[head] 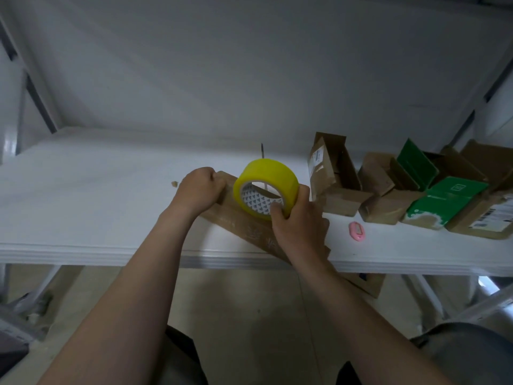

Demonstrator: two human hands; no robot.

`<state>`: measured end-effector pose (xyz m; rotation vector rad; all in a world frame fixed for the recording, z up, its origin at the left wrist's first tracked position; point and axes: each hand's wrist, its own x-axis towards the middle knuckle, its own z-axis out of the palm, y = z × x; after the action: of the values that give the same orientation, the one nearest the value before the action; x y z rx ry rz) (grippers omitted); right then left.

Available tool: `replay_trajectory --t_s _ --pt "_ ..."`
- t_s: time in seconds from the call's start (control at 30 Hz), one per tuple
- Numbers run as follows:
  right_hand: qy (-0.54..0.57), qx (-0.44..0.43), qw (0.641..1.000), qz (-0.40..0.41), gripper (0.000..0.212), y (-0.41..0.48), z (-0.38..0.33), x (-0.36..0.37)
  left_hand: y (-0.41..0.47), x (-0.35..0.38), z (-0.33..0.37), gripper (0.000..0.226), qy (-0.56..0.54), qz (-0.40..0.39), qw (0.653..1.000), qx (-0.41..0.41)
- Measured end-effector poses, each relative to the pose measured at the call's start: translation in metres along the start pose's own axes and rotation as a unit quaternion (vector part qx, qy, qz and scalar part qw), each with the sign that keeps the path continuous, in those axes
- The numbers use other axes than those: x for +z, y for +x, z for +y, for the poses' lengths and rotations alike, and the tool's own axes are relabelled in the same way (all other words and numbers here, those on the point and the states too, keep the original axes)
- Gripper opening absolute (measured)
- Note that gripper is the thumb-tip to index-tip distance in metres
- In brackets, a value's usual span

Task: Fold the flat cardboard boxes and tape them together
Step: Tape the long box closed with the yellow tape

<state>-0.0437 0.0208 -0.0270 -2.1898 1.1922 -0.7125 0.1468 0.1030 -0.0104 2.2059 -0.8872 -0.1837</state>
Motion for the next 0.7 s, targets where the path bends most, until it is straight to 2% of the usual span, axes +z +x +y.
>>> replay_trajectory --t_s 0.1,0.3,0.4,0.53,0.6,0.7 --pt "-0.022 0.004 1.0 -0.017 0.054 -0.003 -0.002 0.002 -0.003 -0.006 -0.001 0.025 0.015 -0.001 1.0 -0.012" --pt "0.004 -0.037 0.997 -0.062 0.045 0.023 0.001 0.003 -0.019 -0.013 -0.008 0.021 0.021 0.027 0.996 -0.078" --pt "0.016 -0.05 0.996 -0.077 0.041 0.042 -0.001 -0.006 -0.032 -0.014 -0.005 0.026 0.003 0.015 0.995 -0.095" --pt "0.007 -0.074 0.997 -0.03 0.035 0.047 -0.002 -0.016 -0.042 -0.008 0.008 0.035 0.021 -0.014 0.995 -0.094" --pt "0.025 -0.082 0.996 -0.034 0.029 0.044 0.0 -0.02 -0.041 -0.012 0.008 0.033 -0.021 -0.041 0.993 -0.107" --pt "-0.01 -0.1 0.995 -0.021 0.025 0.047 0.002 -0.028 -0.039 -0.03 -0.002 0.026 -0.149 -0.092 0.975 -0.134"
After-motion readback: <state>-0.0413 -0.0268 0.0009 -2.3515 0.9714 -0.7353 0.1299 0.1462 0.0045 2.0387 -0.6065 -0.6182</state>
